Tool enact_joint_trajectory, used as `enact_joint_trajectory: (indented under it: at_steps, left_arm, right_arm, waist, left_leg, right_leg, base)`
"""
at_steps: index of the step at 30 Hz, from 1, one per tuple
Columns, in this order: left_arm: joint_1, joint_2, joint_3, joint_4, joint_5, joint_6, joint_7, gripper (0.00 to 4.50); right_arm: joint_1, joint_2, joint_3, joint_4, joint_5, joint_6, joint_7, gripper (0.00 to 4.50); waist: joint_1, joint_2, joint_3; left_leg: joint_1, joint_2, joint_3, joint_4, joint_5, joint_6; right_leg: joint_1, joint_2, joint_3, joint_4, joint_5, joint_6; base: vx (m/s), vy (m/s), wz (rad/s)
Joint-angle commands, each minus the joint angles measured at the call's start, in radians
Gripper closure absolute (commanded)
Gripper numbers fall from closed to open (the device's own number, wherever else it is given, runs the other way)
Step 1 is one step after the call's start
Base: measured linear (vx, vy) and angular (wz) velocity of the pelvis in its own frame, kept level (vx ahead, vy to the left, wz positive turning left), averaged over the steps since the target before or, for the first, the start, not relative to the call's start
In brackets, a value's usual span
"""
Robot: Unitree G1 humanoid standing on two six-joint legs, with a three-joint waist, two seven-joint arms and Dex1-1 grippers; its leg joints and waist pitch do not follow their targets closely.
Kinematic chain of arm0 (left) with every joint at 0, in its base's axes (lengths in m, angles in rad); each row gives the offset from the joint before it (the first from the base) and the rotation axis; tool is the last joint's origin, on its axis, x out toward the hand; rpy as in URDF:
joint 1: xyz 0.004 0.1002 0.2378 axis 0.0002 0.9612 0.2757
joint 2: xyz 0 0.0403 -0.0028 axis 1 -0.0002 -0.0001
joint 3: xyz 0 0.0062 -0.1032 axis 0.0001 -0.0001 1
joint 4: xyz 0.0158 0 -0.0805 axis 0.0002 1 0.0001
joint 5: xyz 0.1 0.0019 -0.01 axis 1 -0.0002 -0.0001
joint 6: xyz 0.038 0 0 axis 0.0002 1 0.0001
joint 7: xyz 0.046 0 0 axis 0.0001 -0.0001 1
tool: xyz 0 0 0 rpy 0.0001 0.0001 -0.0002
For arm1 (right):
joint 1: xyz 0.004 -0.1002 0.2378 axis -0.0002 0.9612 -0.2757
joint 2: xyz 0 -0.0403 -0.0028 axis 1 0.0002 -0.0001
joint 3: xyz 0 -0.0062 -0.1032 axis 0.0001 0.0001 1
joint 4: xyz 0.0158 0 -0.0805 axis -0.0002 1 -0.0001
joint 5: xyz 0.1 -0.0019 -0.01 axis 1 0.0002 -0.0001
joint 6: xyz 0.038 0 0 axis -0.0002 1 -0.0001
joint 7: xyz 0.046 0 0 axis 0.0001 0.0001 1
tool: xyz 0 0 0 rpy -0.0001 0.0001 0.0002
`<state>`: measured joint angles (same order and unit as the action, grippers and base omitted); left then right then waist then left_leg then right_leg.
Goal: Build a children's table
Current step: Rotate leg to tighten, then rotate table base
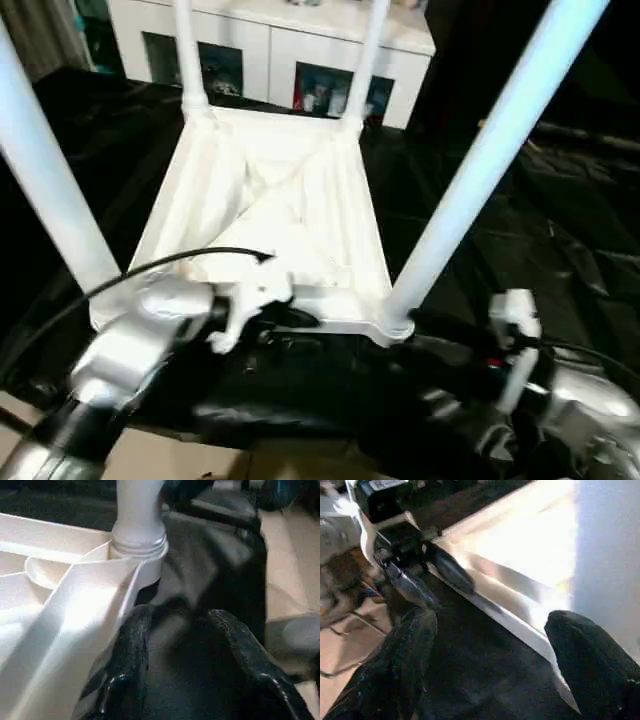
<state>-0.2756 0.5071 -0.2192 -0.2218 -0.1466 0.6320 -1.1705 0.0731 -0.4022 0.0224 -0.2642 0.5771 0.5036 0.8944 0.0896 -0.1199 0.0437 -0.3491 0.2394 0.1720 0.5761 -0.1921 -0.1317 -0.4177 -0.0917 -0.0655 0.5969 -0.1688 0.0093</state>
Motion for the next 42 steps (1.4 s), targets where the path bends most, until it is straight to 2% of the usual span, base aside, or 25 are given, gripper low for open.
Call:
enact_joint_trajectory:
  at_steps: [1,2,3,4,7,8,9,10,13,15,18,20,21,22,23,24,27,28,31,32,33,34,35,37,42]
  left_arm:
    - [0.039,0.019,0.023,-0.082,-0.019,0.064,0.034,2.12]
    - [0.057,0.027,0.03,-0.099,-0.023,0.08,0.042,2.03]
    - [0.075,0.032,0.038,-0.114,-0.027,0.094,0.05,2.03]
    - [0.098,0.037,0.051,-0.124,-0.03,0.102,0.06,1.85]
    - [0.16,0.055,0.084,-0.14,-0.022,0.108,0.081,1.71]
    - [0.18,0.056,0.094,-0.144,-0.02,0.108,0.093,1.62]
    - [0.185,0.055,0.098,-0.145,-0.02,0.109,0.097,1.62]
    - [0.206,0.056,0.107,-0.152,-0.02,0.114,0.126,1.52]
    - [0.216,0.053,0.113,-0.166,-0.03,0.128,0.158,1.29]
    - [0.22,0.049,0.115,-0.169,-0.036,0.135,0.167,1.2]
    - [0.235,0.042,0.121,-0.167,-0.043,0.132,0.179,0.86]
    - [0.257,0.044,0.132,-0.173,-0.062,0.126,0.186,0.79]
    - [0.257,0.044,0.132,-0.173,-0.062,0.126,0.186,0.79]
    - [0.276,0.053,0.145,-0.185,-0.084,0.128,0.177,0.66]
    - [0.278,0.055,0.147,-0.187,-0.087,0.129,0.176,0.43]
    - [0.288,0.06,0.153,-0.195,-0.097,0.133,0.171,0.39]
    - [0.351,0.109,0.185,-0.244,-0.14,0.141,0.124,0.14]
    - [0.366,0.118,0.192,-0.252,-0.149,0.14,0.117,0.05]
    - [0.398,0.135,0.208,-0.267,-0.164,0.14,0.109,0.05]
    - [0.411,0.141,0.215,-0.273,-0.167,0.137,0.106,0.05]
    - [0.443,0.161,0.235,-0.285,-0.181,0.136,0.098,0.05]
    - [0.461,0.173,0.248,-0.291,-0.191,0.133,0.092,0.05]
    - [0.47,0.178,0.255,-0.294,-0.195,0.132,0.088,0.05]
    - [0.513,0.204,0.31,-0.302,-0.219,0.127,0.066,0.05]
    - [0.52,0.219,0.422,-0.247,-0.242,0.098,0.063,0.05]
  right_arm:
    - [-0.026,0.01,0.018,0.034,-0.003,0.015,-0.014,0.7]
    - [-0.034,0.019,0.024,0.04,-0.001,0.019,-0.016,0.7]
    - [-0.039,0.026,0.032,0.045,-0.001,0.019,-0.016,0.7]
    - [-0.045,0.034,0.041,0.051,-0.005,0.017,-0.019,0.7]
    - [-0.058,0.065,0.061,0.068,-0.011,0.003,-0.03,0.7]
    - [-0.063,0.085,0.068,0.08,-0.021,-0.009,-0.043,0.7]
    - [-0.065,0.091,0.07,0.084,-0.026,-0.015,-0.048,0.7]
    - [-0.083,0.144,0.071,0.127,-0.059,-0.059,-0.102,0.7]
    - [-0.108,0.215,0.048,0.189,-0.068,-0.109,-0.165,0.7]
    - [-0.116,0.236,0.037,0.21,-0.072,-0.127,-0.192,0.7]
    - [-0.126,0.271,0.007,0.242,-0.075,-0.159,-0.248,0.7]
    - [-0.161,0.312,-0.055,0.309,-0.104,-0.225,-0.341,0.7]
    - [-0.161,0.312,-0.055,0.309,-0.104,-0.225,-0.341,0.7]
    - [-0.189,0.318,-0.075,0.353,-0.122,-0.253,-0.379,0.7]
    - [-0.193,0.319,-0.077,0.359,-0.125,-0.257,-0.385,0.7]
    - [-0.209,0.321,-0.088,0.384,-0.136,-0.27,-0.409,0.7]
    - [-0.314,0.307,-0.124,0.539,-0.179,-0.324,-0.505,0.7]
    - [-0.335,0.307,-0.131,0.566,-0.178,-0.333,-0.515,0.7]
    - [-0.384,0.305,-0.144,0.626,-0.184,-0.359,-0.531,0.7]
    - [-0.402,0.303,-0.148,0.647,-0.187,-0.367,-0.53,0.7]
    - [-0.448,0.297,-0.155,0.703,-0.198,-0.391,-0.528,0.7]
    - [-0.473,0.293,-0.16,0.736,-0.204,-0.404,-0.527,0.7]
    - [-0.484,0.291,-0.163,0.751,-0.206,-0.409,-0.526,0.7]
    - [-0.548,0.27,-0.175,0.856,-0.215,-0.447,-0.523,0.7]
    - [-0.606,0.232,-0.196,0.981,-0.224,-0.501,-0.528,0.7]
  waist:
    - [0.003,0.015,-0.045]
    - [-0.001,0.014,-0.043]
    - [-0.001,0.013,-0.044]
    - [0.003,0.017,-0.044]
    - [0.003,0.018,-0.043]
    - [0.004,0.024,-0.044]
    - [0.002,0.022,-0.044]
    - [0.002,0.021,-0.045]
    - [0.0,0.023,-0.044]
    - [-0.003,0.024,-0.045]
    - [-0.001,0.03,-0.045]
    - [-0.005,0.026,-0.046]
    - [-0.004,0.026,-0.047]
    - [-0.006,0.015,-0.047]
    - [-0.006,0.023,-0.046]
    - [-0.007,0.022,-0.047]
    - [-0.011,0.007,-0.046]
    - [-0.014,0.01,-0.044]
    - [-0.014,0.006,-0.044]
    - [-0.014,0.001,-0.043]
    - [-0.012,0.003,-0.043]
    - [-0.016,-0.005,-0.042]
    - [-0.015,0.0,-0.043]
    - [-0.022,-0.003,-0.042]
    - [-0.022,-0.003,-0.043]
  left_leg:
    - [-0.003,-0.004,0.011,-0.077,-0.23,0.008]
    - [-0.007,-0.005,0.009,-0.08,-0.242,0.005]
    - [-0.007,-0.006,0.009,-0.079,-0.246,0.005]
    - [-0.001,-0.006,0.01,-0.078,-0.252,0.005]
    - [-0.001,-0.007,0.009,-0.079,-0.261,0.003]
    - [0.0,-0.006,0.009,-0.08,-0.267,0.0]
    - [-0.002,-0.006,0.008,-0.081,-0.27,-0.003]
    - [-0.001,-0.007,0.008,-0.08,-0.277,-0.008]
    - [0.003,-0.007,0.007,-0.081,-0.305,-0.018]
    - [0.001,-0.008,0.006,-0.082,-0.311,-0.022]
    - [0.002,-0.009,0.005,-0.082,-0.31,-0.026]
    - [-0.001,-0.011,0.006,-0.081,-0.304,-0.029]
    - [0.0,-0.011,0.006,-0.081,-0.304,-0.031]
    - [0.001,-0.011,0.008,-0.079,-0.301,-0.028]
    - [0.0,-0.012,0.007,-0.08,-0.297,-0.029]
    - [-0.001,-0.013,0.007,-0.08,-0.291,-0.029]
    - [0.0,-0.015,0.01,-0.076,-0.289,-0.026]
    - [-0.002,-0.016,0.01,-0.077,-0.3,-0.026]
    - [0.002,-0.015,0.011,-0.073,-0.317,-0.023]
    - [0.001,-0.016,0.011,-0.073,-0.316,-0.022]
    - [0.001,-0.016,0.01,-0.074,-0.316,-0.023]
    - [-0.001,-0.015,0.009,-0.074,-0.332,-0.023]
    - [0.003,-0.014,0.008,-0.072,-0.34,-0.026]
    - [0.001,-0.014,0.007,-0.072,-0.342,-0.027]
    - [0.001,-0.015,0.01,-0.069,-0.314,-0.029]
  right_leg:
    - [0.045,-0.029,0.032,-0.061,-0.286,-0.133]
    - [0.047,-0.028,0.032,-0.061,-0.287,-0.13]
    - [0.047,-0.028,0.032,-0.061,-0.294,-0.127]
    - [0.044,-0.027,0.033,-0.064,-0.305,-0.119]
    - [0.043,-0.025,0.033,-0.066,-0.308,-0.112]
    - [0.041,-0.025,0.033,-0.066,-0.3,-0.115]
    - [0.042,-0.025,0.032,-0.065,-0.301,-0.116]
    - [0.04,-0.026,0.032,-0.065,-0.31,-0.115]
    - [0.035,-0.026,0.033,-0.068,-0.332,-0.113]
    - [0.036,-0.025,0.033,-0.066,-0.332,-0.112]
    - [0.036,-0.023,0.034,-0.065,-0.314,-0.11]
    - [0.038,-0.024,0.035,-0.063,-0.314,-0.106]
    - [0.038,-0.024,0.034,-0.063,-0.319,-0.104]
    - [0.037,-0.021,0.034,-0.064,-0.319,-0.098]
    - [0.037,-0.021,0.034,-0.06,-0.316,-0.098]
    - [0.039,-0.022,0.035,-0.059,-0.311,-0.098]
    - [0.035,-0.019,0.034,-0.059,-0.336,-0.09]
    - [0.034,-0.019,0.034,-0.06,-0.358,-0.086]
    - [0.029,-0.019,0.034,-0.062,-0.387,-0.074]
    - [0.028,-0.017,0.034,-0.064,-0.395,-0.068]
    - [0.029,-0.018,0.034,-0.065,-0.403,-0.064]
    - [0.029,-0.017,0.032,-0.067,-0.426,-0.059]
    - [0.025,-0.02,0.032,-0.062,-0.427,-0.065]
    - [0.025,-0.017,0.032,-0.062,-0.417,-0.07]
    - [0.027,-0.012,0.033,-0.051,-0.33,-0.098]
  base:
    - [0.0,0.0,0.0]
    - [0.0,0.0,0.0]
    - [0.0,0.0,0.0]
    - [0.0,0.0,0.0]
    - [0.0,0.0,0.0]
    - [0.0,0.0,0.0]
    - [0.0,0.0,0.0]
    - [0.0,0.0,0.0]
    - [0.0,0.0,0.0]
    - [0.0,0.0,0.0]
    - [0.0,0.0,0.0]
    - [0.0,0.0,0.0]
    - [0.0,0.0,0.0]
    - [0.0,0.0,0.0]
    - [0.0,0.0,0.0]
    - [0.0,0.0,0.0]
    - [0.0,0.0,0.0]
    - [0.0,0.0,0.0]
    - [0.0,0.0,0.0]
    - [0.0,0.0,0.0]
    - [0.0,0.0,0.0]
    - [0.0,0.0,0.0]
    - [0.0,0.0,0.0]
    - [0.0,0.0,0.0]
    - [0.0,0.0,0.0]
